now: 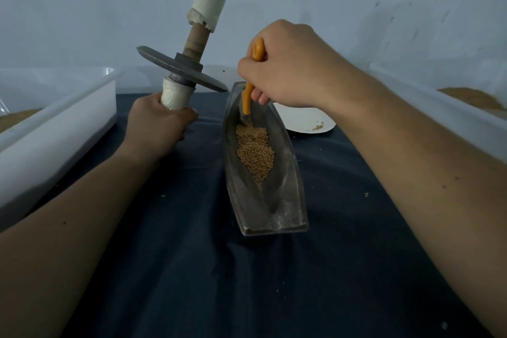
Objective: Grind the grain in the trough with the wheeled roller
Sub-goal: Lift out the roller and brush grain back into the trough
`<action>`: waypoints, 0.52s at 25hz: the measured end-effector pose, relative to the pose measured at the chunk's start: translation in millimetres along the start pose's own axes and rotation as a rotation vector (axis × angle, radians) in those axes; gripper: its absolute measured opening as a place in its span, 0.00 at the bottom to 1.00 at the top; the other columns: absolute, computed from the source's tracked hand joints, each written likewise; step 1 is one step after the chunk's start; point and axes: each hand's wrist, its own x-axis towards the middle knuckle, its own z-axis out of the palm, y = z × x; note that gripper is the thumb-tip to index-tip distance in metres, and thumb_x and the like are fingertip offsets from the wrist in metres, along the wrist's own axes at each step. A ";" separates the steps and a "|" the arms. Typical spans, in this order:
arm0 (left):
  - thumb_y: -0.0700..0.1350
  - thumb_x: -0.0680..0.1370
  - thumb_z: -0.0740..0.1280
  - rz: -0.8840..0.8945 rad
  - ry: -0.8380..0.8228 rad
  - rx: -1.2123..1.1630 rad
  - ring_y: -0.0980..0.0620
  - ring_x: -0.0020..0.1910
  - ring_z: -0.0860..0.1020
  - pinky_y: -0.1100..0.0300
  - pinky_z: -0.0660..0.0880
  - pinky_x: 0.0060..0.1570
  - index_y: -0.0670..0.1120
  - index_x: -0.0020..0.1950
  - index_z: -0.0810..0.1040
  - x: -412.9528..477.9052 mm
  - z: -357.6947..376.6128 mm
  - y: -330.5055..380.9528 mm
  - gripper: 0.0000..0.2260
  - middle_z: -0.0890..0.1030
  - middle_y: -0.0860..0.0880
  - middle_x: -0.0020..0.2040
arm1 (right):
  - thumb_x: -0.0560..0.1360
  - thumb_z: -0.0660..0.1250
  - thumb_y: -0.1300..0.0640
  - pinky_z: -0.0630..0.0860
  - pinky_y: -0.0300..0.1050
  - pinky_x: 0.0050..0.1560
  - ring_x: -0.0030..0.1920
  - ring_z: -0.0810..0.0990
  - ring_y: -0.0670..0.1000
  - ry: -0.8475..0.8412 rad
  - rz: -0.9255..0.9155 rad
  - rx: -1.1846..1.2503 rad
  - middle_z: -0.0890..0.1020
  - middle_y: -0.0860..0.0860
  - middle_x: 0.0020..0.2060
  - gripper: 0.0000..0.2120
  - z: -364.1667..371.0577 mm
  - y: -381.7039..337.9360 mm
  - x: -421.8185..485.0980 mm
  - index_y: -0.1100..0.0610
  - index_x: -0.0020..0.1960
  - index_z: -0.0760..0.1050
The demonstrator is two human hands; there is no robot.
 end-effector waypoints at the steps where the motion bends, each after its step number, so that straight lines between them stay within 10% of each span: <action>1: 0.52 0.67 0.75 0.001 0.005 0.002 0.56 0.24 0.76 0.61 0.72 0.26 0.48 0.40 0.77 0.0 0.2 0.1 0.11 0.78 0.52 0.26 | 0.77 0.62 0.53 0.85 0.52 0.44 0.35 0.86 0.51 -0.033 0.009 0.003 0.86 0.53 0.34 0.15 -1.2 1.3 0.4 0.63 0.46 0.81; 13: 0.52 0.67 0.74 0.007 -0.003 0.018 0.56 0.24 0.75 0.60 0.72 0.25 0.48 0.39 0.77 -2.4 0.2 1.8 0.10 0.77 0.52 0.26 | 0.77 0.62 0.54 0.83 0.58 0.46 0.42 0.86 0.58 0.028 -0.016 -0.058 0.86 0.61 0.43 0.16 3.4 8.3 0.7 0.65 0.51 0.81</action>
